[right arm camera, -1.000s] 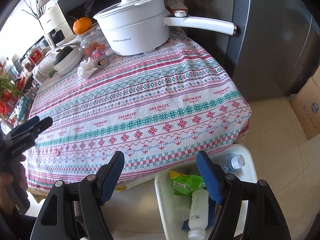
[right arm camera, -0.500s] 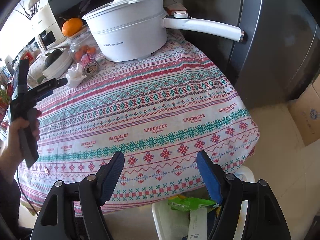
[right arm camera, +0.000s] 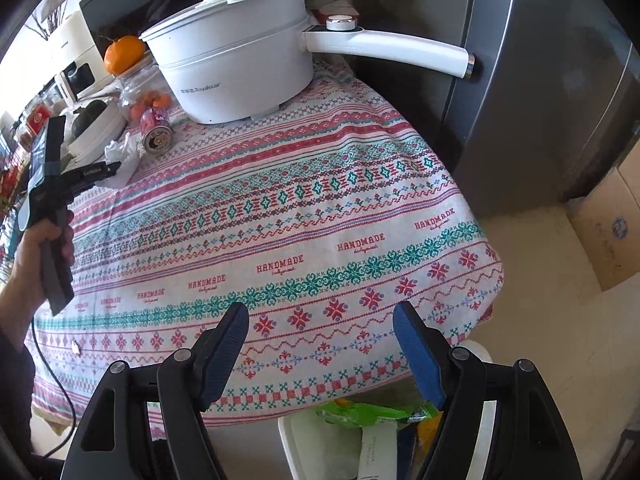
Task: Collect trash
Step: 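Move the left tool to the table and grasp the crumpled white tissue, then grasp the red drink can with the right tool while the left tool holds the tissue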
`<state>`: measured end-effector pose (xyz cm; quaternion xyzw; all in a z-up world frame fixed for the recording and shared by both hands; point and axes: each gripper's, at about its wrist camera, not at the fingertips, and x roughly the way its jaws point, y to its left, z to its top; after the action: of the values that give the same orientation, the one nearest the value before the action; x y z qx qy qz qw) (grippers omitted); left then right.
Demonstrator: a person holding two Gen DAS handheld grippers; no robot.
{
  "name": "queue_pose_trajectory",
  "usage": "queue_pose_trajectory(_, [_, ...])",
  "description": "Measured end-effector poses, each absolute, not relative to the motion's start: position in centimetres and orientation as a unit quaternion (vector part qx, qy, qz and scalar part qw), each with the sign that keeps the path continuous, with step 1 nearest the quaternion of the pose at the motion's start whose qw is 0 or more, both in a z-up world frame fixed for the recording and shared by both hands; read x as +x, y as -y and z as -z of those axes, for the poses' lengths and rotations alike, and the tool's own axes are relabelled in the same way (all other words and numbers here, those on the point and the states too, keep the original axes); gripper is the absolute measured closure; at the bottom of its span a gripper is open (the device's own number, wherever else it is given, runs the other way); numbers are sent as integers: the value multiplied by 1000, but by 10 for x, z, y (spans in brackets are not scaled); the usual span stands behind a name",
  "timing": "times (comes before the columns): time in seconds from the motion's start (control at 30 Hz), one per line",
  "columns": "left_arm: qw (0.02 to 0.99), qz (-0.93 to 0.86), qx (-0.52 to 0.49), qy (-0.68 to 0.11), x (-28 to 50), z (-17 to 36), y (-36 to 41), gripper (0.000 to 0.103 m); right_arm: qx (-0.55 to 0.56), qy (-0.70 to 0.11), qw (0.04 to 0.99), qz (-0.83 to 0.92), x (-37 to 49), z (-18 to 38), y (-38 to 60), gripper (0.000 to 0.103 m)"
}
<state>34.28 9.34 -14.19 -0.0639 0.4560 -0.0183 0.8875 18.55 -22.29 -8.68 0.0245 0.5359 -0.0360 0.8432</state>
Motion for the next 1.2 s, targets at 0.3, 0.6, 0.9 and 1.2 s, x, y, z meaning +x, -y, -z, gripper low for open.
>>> queue_pose_trajectory(0.3, [884, 7, -71, -462, 285, 113, -132, 82, 61, -504, 861, 16, 166, 61, 205, 25])
queue_pose_trajectory(0.6, [883, -8, -87, -461, 240, 82, -154, 82, 26, -496, 868, 5, 152, 60, 177, 25])
queue_pose_trajectory(0.9, [894, -3, -110, -435, 174, 41, -148, 82, -21, -501, 863, -56, 161, 72, 157, 24])
queue_pose_trajectory(1.2, [899, 9, -139, -416, 164, 35, -148, 82, -21, -477, 869, -125, 219, 78, 133, 24])
